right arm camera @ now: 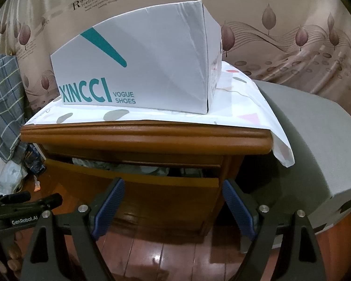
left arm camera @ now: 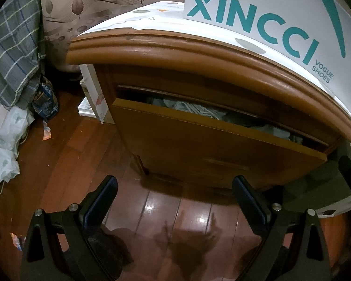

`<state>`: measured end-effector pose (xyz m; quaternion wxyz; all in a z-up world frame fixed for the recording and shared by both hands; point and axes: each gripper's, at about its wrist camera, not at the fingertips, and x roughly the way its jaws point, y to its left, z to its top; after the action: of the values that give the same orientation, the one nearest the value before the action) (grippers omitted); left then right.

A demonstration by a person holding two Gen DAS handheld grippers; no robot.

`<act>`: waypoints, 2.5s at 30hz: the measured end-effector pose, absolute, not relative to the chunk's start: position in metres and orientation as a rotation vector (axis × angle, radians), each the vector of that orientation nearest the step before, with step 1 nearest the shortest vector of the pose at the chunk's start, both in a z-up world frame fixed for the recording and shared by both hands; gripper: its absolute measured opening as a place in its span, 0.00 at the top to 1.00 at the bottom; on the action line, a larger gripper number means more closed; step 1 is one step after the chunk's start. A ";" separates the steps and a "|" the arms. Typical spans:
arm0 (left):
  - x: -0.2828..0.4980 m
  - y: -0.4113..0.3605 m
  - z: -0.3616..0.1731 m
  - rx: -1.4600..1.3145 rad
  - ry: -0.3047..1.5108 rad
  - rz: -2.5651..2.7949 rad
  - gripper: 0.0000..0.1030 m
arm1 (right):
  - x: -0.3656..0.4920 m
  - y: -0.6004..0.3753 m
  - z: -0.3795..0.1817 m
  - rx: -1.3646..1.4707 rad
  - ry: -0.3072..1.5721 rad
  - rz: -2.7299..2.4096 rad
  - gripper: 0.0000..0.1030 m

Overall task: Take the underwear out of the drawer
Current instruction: 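Hook the left gripper on the drawer front and pull it open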

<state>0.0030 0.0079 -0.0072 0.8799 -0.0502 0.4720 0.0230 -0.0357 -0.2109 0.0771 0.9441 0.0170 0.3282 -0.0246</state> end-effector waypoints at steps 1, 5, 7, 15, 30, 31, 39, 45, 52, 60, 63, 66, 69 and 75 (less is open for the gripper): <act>0.003 0.008 -0.007 -0.104 0.983 0.046 0.05 | -0.036 -0.211 0.077 0.033 0.669 -0.052 0.15; 0.004 0.008 -0.008 -0.111 0.990 0.039 0.05 | -0.035 -0.211 0.076 0.040 0.673 -0.050 0.15; 0.005 0.009 -0.009 -0.125 0.997 0.032 0.05 | -0.035 -0.211 0.076 0.041 0.676 -0.051 0.15; 0.010 0.027 -0.011 -0.331 0.966 -0.040 0.05 | -0.035 -0.216 0.076 0.078 0.682 -0.047 0.15; 0.043 0.076 -0.061 -0.825 0.892 0.079 0.05 | -0.039 -0.235 0.086 0.157 0.669 -0.035 0.15; 0.045 0.077 -0.064 -0.841 0.895 0.081 0.05 | -0.039 -0.234 0.086 0.158 0.674 -0.030 0.15; 0.061 0.086 -0.082 -0.947 0.873 0.078 0.01 | -0.039 -0.229 0.085 0.144 0.693 -0.007 0.15; 0.064 0.090 -0.096 -1.024 0.867 0.069 0.00 | -0.040 -0.226 0.088 0.124 0.693 -0.001 0.15; 0.062 0.089 -0.097 -1.034 0.879 0.085 0.00 | -0.043 -0.225 0.091 0.120 0.682 0.005 0.15; 0.036 0.094 -0.095 -0.997 0.897 0.117 0.00 | -0.043 -0.217 0.095 0.067 0.666 0.001 0.15; 0.037 0.092 -0.091 -0.956 0.920 0.148 0.00 | -0.043 -0.215 0.097 0.058 0.658 0.005 0.15; 0.051 0.091 -0.089 -0.943 0.964 0.190 0.04 | -0.045 -0.216 0.096 0.065 0.658 0.010 0.15; 0.064 0.092 -0.093 -0.941 0.986 0.196 0.02 | -0.044 -0.217 0.096 0.067 0.661 0.007 0.15; 0.060 0.097 -0.111 -0.980 1.017 0.171 0.00 | -0.042 -0.218 0.094 0.085 0.670 0.008 0.15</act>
<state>0.0596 0.0969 -0.1107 0.7574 -0.4497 0.4668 0.0786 -0.0419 -0.2183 0.0940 0.9435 0.0416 0.3288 0.0040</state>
